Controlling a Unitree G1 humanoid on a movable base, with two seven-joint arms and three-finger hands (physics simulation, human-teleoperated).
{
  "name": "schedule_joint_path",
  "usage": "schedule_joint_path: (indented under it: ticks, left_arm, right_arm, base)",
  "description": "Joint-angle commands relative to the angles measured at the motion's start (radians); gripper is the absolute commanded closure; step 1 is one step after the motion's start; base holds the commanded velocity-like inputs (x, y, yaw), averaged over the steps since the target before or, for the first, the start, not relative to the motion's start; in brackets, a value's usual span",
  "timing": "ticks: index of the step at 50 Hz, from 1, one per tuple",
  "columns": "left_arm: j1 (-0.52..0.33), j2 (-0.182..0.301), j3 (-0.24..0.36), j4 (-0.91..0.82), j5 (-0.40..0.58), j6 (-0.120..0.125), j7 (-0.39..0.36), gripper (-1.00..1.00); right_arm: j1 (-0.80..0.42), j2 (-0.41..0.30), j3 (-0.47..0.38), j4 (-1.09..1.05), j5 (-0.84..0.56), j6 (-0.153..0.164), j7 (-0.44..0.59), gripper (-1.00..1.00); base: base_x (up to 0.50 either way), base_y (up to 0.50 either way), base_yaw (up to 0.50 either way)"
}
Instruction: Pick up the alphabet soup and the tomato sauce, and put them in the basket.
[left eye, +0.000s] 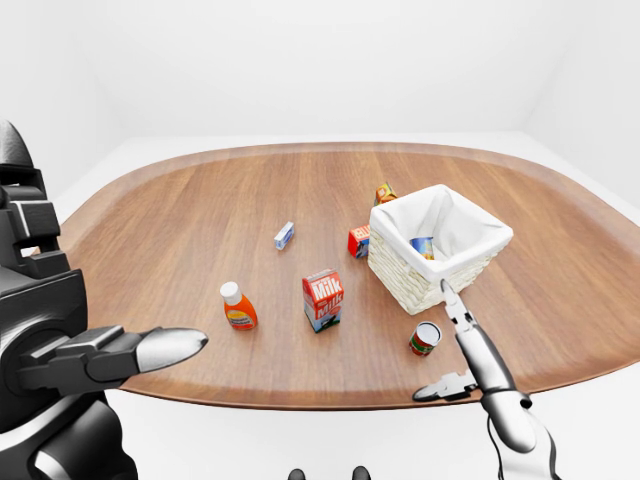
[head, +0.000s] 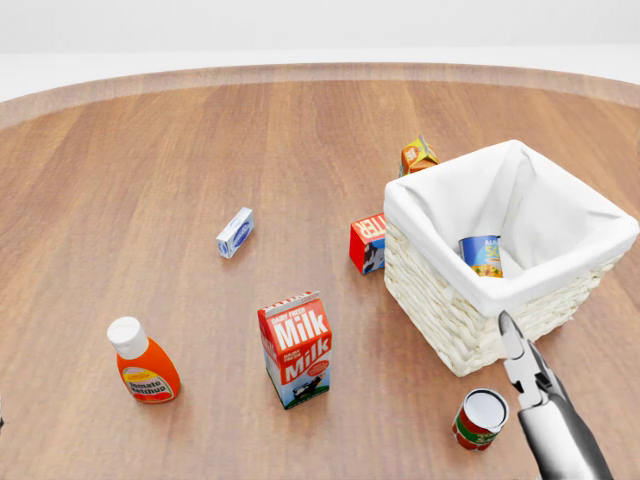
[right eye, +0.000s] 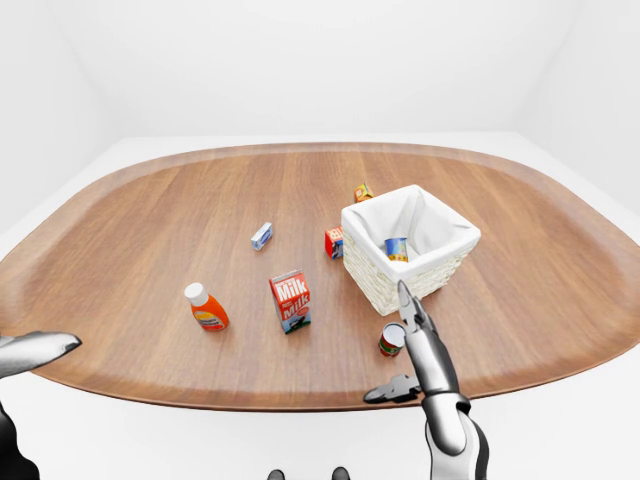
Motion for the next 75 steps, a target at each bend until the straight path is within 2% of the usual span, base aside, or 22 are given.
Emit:
schedule_joint_path:
  ticks: [1, 6, 7, 10, 11, 13, 15, 20, 31, 34, 41, 46, 48, 50, 52, 59, 75]
  left_arm:
    - [0.000, 0.002, 0.006, -0.003, -0.005, 0.000, 0.002, -0.94]
    - [-0.003, 0.005, 0.013, -0.008, -0.014, 0.000, 0.005, -0.94]
    - [-0.002, 0.005, 0.013, -0.009, -0.015, 0.000, 0.006, -0.94]
    - [-0.005, 0.007, 0.021, -0.013, -0.027, 0.000, 0.008, -0.93]
    - [-0.003, 0.008, 0.020, -0.013, -0.026, 0.000, 0.008, -0.93]
    - [0.001, 0.008, 0.028, -0.020, -0.035, 0.000, 0.007, -0.93]
    - [-0.008, 0.016, 0.044, -0.016, -0.050, 0.000, 0.012, -0.94]
    - [0.004, 0.009, 0.027, -0.012, -0.036, 0.000, 0.007, -0.94]
    - [0.004, 0.008, 0.029, -0.010, -0.035, 0.000, 0.005, -0.94]
    - [0.004, 0.009, 0.029, -0.006, -0.033, 0.000, 0.003, -0.94]
    - [0.002, 0.011, 0.026, -0.016, -0.025, 0.000, 0.001, -0.93]
    - [0.018, -0.003, 0.002, -0.021, -0.002, 0.000, -0.011, -0.94]
    - [0.015, -0.004, 0.004, -0.019, -0.003, 0.000, -0.013, -0.94]
    - [0.013, -0.005, 0.007, -0.018, -0.003, 0.000, -0.014, -0.94]
    - [0.014, -0.006, 0.006, -0.016, 0.000, 0.000, -0.015, -0.94]
    - [0.018, -0.011, 0.004, -0.014, 0.004, 0.000, -0.020, -0.94]
    - [0.016, -0.011, 0.000, -0.001, 0.004, 0.000, -0.020, -0.94]
  right_arm:
    - [0.017, 0.004, 0.005, 0.021, 0.015, 0.003, -0.033, -1.00]
    - [0.039, 0.021, 0.019, 0.041, 0.018, 0.005, -0.070, -1.00]
    - [0.038, 0.041, 0.017, 0.050, 0.023, 0.029, -0.107, -1.00]
    - [0.032, 0.049, 0.031, 0.058, 0.049, 0.045, -0.162, -1.00]
    - [0.018, 0.051, 0.033, 0.064, 0.063, 0.065, -0.178, -1.00]
    - [0.011, 0.039, 0.052, 0.084, 0.066, 0.071, -0.201, -1.00]
    - [0.022, 0.037, 0.073, 0.107, 0.080, 0.057, -0.227, -1.00]
    - [0.002, 0.030, 0.092, 0.108, 0.134, 0.087, -0.263, -1.00]
    - [-0.024, 0.012, 0.128, 0.185, 0.180, 0.062, -0.321, -1.00]
    - [-0.049, -0.005, 0.114, 0.228, 0.191, 0.045, -0.336, -1.00]
    - [-0.081, -0.002, 0.099, 0.271, 0.225, 0.035, -0.371, -1.00]
    - [-0.082, -0.007, 0.108, 0.323, 0.236, -0.008, -0.394, -1.00]
    - [-0.082, -0.012, 0.103, 0.324, 0.241, -0.011, -0.392, -1.00]
    - [-0.089, -0.016, 0.088, 0.311, 0.253, 0.004, -0.384, -1.00]
    - [-0.093, -0.018, 0.082, 0.312, 0.256, 0.003, -0.381, -1.00]
    - [-0.103, -0.018, 0.067, 0.384, 0.269, -0.044, -0.412, -1.00]
    - [-0.176, -0.041, 0.064, 0.546, 0.295, -0.044, -0.461, -1.00]
  base:
    - [0.00, 0.00, 0.00]
    - [0.00, 0.00, 0.00]
    - [0.00, 0.00, 0.00]
    - [0.00, 0.00, 0.00]
    - [0.00, 0.00, 0.00]
    - [0.00, 0.00, 0.00]
    - [0.00, 0.00, 0.00]
    - [0.00, 0.00, 0.00]
    - [0.00, 0.00, 0.00]
    - [0.00, 0.00, 0.00]
    - [0.00, 0.00, 0.00]
    - [0.00, 0.00, 0.00]
    - [0.00, 0.00, 0.00]
    - [0.00, 0.00, 0.00]
    - [0.00, 0.00, 0.00]
    - [0.00, 0.00, 0.00]
    - [0.00, 0.00, 0.00]
